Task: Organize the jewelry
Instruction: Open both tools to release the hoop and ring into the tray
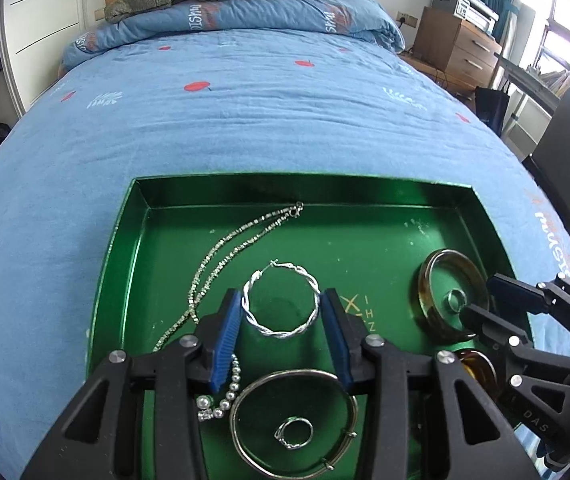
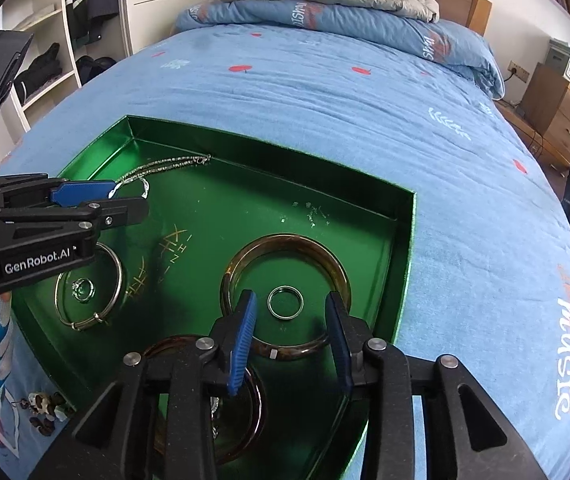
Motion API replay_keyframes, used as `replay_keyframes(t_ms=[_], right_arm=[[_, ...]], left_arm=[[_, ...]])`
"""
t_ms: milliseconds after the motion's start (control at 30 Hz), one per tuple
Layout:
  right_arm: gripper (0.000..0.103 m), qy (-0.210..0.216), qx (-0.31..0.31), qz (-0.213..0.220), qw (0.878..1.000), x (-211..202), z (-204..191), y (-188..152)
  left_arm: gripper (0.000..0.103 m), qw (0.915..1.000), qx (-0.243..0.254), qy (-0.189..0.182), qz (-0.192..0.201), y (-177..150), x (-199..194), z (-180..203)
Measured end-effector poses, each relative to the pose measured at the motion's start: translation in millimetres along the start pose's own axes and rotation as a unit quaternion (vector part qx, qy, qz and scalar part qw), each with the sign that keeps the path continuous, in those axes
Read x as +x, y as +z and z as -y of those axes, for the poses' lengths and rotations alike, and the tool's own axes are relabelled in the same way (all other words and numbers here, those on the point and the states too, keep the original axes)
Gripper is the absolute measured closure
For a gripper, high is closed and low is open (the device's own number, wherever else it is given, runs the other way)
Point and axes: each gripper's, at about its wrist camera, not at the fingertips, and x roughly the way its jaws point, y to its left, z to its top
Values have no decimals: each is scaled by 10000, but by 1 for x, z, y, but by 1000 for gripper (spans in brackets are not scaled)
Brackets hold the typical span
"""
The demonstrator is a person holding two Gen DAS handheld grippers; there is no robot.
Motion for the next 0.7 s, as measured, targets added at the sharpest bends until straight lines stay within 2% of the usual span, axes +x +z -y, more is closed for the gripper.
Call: replay_keyframes(t_ms=[200,433,700], right_arm=[[60,-86,106,182,9997,-23,1,-2],[60,-61,165,383,9991,-56,-10,-13],[60,21,171,558,9983,-88,-28,-29]], left_arm=[[64,9994,-97,-80,322,-5,-30,-6],[64,9990,-117,-151,412,-18,-65,-11],[64,9977,-151,3,659,-40,-107,-17]])
